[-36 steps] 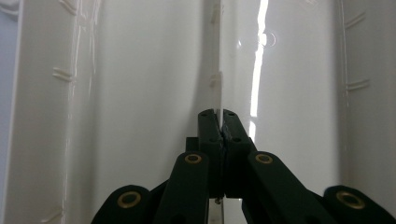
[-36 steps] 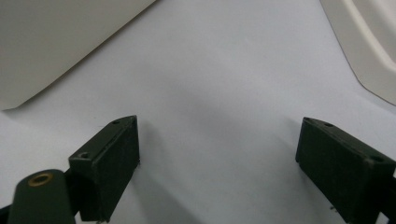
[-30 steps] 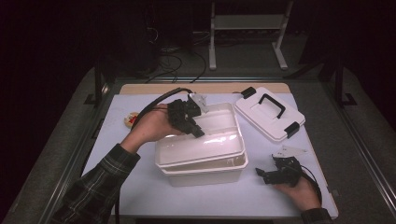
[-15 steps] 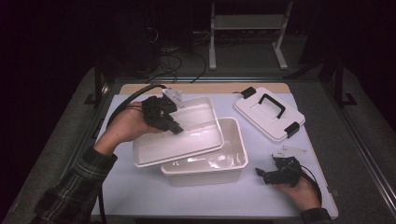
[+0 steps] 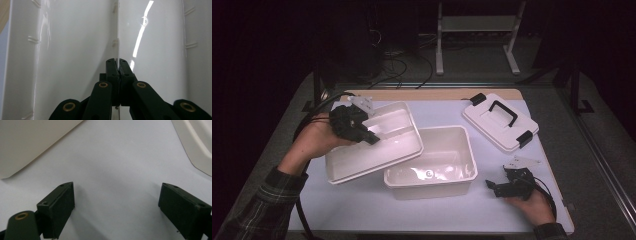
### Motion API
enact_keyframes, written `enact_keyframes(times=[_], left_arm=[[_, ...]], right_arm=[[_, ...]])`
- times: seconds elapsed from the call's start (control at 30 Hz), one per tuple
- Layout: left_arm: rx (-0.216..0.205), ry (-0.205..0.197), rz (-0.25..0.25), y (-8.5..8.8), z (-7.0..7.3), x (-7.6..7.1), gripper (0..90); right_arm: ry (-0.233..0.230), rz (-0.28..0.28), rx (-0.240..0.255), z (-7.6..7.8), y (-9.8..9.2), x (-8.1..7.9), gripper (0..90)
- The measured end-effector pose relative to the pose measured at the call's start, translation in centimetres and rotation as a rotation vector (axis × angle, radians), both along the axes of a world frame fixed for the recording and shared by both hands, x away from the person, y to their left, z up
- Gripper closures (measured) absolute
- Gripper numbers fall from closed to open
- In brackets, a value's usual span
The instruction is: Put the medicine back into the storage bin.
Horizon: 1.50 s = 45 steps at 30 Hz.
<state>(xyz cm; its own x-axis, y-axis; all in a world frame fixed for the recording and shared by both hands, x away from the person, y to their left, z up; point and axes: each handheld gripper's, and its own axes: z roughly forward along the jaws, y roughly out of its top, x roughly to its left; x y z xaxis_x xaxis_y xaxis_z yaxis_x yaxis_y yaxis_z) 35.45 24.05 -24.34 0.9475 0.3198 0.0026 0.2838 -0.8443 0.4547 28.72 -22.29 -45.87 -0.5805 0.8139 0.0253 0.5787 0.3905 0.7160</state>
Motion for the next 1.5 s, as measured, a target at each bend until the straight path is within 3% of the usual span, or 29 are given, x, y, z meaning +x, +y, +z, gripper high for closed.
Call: enact_keyframes(times=[0.4,0.57,0.73,0.97,1.07,1.5], left_arm=[[0.003,0.012,0.098,4.7,-1.1,-1.3,88.9],[-0.016,0.014,0.158,7.4,-1.9,-1.8,89.0],[-0.014,0.02,0.194,8.8,-2.6,-2.1,89.0],[-0.006,0.038,0.248,10.7,-5.2,-2.1,89.0],[0.002,0.049,0.267,11.1,-7.3,-2.0,89.0],[0.017,0.084,0.273,10.4,-12.9,-1.2,89.0]], right_arm=[[-0.001,0.001,-0.001,0.0,0.0,0.0,12.7],[-0.001,0.001,-0.001,0.0,0.0,0.0,12.7],[-0.001,0.001,-0.001,0.0,0.0,0.0,12.7],[-0.001,0.001,-0.001,0.0,0.0,0.0,12.7],[-0.001,0.001,-0.001,0.0,0.0,0.0,12.7],[-0.001,0.001,-0.001,0.0,0.0,0.0,12.7]])
